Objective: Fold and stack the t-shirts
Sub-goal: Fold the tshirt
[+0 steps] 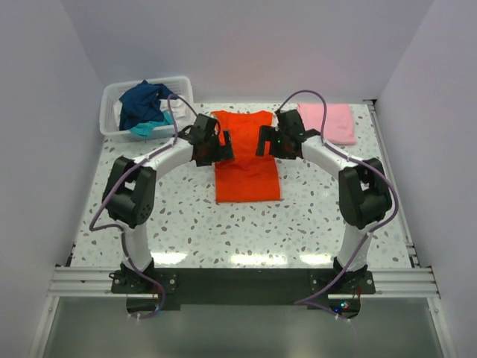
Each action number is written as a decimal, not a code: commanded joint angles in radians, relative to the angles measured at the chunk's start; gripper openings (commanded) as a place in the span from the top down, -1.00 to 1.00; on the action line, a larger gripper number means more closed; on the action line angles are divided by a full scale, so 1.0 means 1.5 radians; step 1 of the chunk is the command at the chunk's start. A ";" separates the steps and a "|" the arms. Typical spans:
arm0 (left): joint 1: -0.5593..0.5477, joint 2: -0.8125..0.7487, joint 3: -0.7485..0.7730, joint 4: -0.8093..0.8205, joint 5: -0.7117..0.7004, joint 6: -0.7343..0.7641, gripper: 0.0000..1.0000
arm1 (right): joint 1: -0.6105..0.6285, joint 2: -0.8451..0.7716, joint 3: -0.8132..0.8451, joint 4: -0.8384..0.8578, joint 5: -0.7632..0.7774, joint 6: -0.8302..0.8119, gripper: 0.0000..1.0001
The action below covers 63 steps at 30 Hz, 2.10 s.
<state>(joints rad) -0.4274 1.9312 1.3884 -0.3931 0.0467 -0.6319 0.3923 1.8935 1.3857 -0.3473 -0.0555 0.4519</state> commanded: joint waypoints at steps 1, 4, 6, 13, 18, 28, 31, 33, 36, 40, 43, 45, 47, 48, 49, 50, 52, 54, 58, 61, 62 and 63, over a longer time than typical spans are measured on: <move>0.004 -0.081 0.002 0.005 0.009 0.013 -1.00 | -0.002 -0.024 0.044 -0.031 -0.008 -0.027 -0.98; 0.004 -0.141 -0.045 0.013 0.005 0.004 -1.00 | -0.001 -0.066 0.025 -0.031 -0.030 -0.029 -0.98; 0.004 -0.174 -0.092 0.017 0.001 -0.005 -1.00 | 0.001 -0.092 -0.018 -0.013 -0.068 -0.026 -0.98; 0.004 -0.372 -0.267 0.010 -0.029 -0.049 -1.00 | 0.060 -0.165 -0.130 0.029 -0.113 -0.032 -0.98; 0.004 -0.492 -0.383 -0.026 -0.068 -0.080 -1.00 | 0.145 -0.116 -0.113 0.063 -0.152 -0.050 -0.98; 0.004 -0.643 -0.483 -0.105 -0.108 -0.117 -1.00 | 0.163 0.093 0.077 0.118 -0.187 -0.049 -0.97; 0.004 -0.651 -0.492 -0.104 -0.102 -0.118 -1.00 | 0.163 0.160 0.179 0.073 -0.158 -0.060 -0.97; 0.004 -0.649 -0.494 -0.099 -0.096 -0.117 -1.00 | 0.163 0.189 0.222 0.068 -0.147 -0.063 -0.98; 0.004 -0.639 -0.495 -0.094 -0.093 -0.116 -1.00 | 0.161 0.237 0.294 0.059 -0.138 -0.054 -0.98; 0.004 -0.619 -0.491 -0.088 -0.085 -0.107 -1.00 | 0.144 0.291 0.378 0.039 -0.111 -0.032 -0.98; 0.004 -0.606 -0.490 -0.071 -0.078 -0.104 -1.00 | 0.123 0.300 0.405 0.033 -0.137 -0.015 -0.98; 0.004 -0.593 -0.490 -0.057 -0.066 -0.093 -1.00 | 0.115 0.278 0.402 0.034 -0.141 -0.009 -0.98; 0.004 -0.576 -0.480 -0.044 -0.058 -0.086 -1.00 | 0.097 0.254 0.395 0.032 -0.108 -0.002 -0.98; 0.004 -0.570 -0.478 -0.037 -0.053 -0.082 -1.00 | 0.088 0.233 0.383 0.032 -0.100 0.005 -0.98; 0.004 -0.564 -0.475 -0.021 -0.049 -0.081 -1.00 | 0.066 0.219 0.374 0.036 -0.095 0.015 -0.98; 0.004 -0.550 -0.473 -0.014 -0.046 -0.081 -1.00 | 0.055 0.206 0.363 0.039 -0.097 0.037 -0.98; 0.004 -0.532 -0.469 0.012 -0.034 -0.077 -1.00 | 0.019 0.157 0.307 0.055 -0.099 0.054 -0.98; 0.003 -0.501 -0.463 0.032 -0.007 -0.072 -1.00 | 0.002 0.096 0.225 0.070 -0.079 0.052 -0.98; 0.003 -0.440 -0.442 0.085 0.038 -0.062 -1.00 | -0.024 0.005 0.088 0.075 -0.005 0.025 -0.98; 0.001 -0.395 -0.427 0.112 0.060 -0.059 -0.97 | -0.051 -0.051 -0.005 0.056 0.014 0.038 -0.97; 0.000 -0.372 -0.421 0.117 0.066 -0.058 -0.93 | -0.058 -0.065 -0.059 0.063 0.010 0.046 -0.98; -0.002 -0.360 -0.413 0.122 0.069 -0.056 -0.89 | -0.065 -0.081 -0.087 0.075 0.004 0.051 -0.98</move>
<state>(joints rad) -0.4274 1.3476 0.7097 -0.3111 0.0933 -0.7437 0.3061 1.8297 1.3693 -0.2455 -0.0834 0.5037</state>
